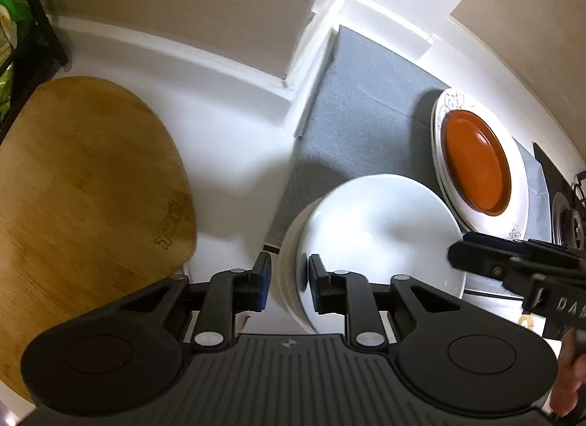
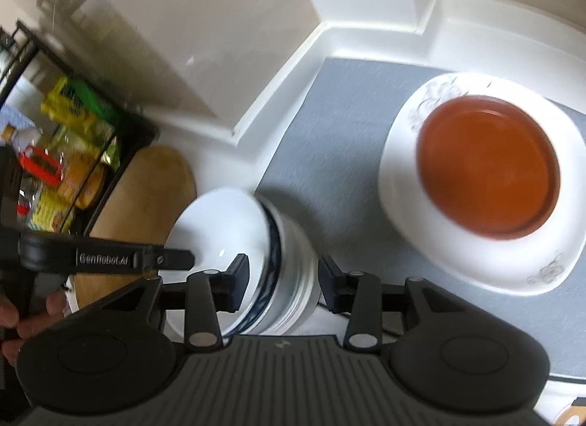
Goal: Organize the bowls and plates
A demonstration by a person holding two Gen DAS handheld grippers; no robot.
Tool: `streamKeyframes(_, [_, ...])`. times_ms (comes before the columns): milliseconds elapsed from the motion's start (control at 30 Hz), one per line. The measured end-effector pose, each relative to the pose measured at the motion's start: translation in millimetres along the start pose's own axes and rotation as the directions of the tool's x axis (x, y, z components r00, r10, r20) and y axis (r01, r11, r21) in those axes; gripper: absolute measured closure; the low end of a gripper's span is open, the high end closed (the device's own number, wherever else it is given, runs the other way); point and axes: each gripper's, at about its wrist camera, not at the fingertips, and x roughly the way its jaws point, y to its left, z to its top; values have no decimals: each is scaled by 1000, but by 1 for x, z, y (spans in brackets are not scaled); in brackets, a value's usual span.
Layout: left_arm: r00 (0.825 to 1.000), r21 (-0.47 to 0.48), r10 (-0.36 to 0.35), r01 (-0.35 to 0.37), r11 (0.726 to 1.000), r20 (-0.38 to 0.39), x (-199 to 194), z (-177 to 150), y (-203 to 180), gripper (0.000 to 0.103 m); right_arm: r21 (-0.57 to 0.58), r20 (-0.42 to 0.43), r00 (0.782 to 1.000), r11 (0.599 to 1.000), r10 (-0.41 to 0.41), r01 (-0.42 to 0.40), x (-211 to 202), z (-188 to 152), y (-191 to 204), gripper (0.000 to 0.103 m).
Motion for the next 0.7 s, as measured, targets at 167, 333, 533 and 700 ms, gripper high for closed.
streamKeyframes(167, [999, -3, -50, 50, 999, 3, 2, -1, 5, 92, -100, -4, 999, 995, 31, -32, 5, 7, 12, 97])
streamKeyframes(333, [997, -22, -73, 73, 997, -3, 1, -3, 9, 92, -71, 7, 999, 997, 34, -33, 9, 8, 9, 98])
streamKeyframes(533, [999, -52, -32, 31, 998, -19, 4, -4, 11, 58, 7, 19, 1000, 1000, 19, -19, 3, -5, -4, 65])
streamKeyframes(700, [994, -119, -93, 85, 989, -61, 27, -7, 28, 51, 211, -5, 986, 964, 166, -161, 21, -23, -40, 54])
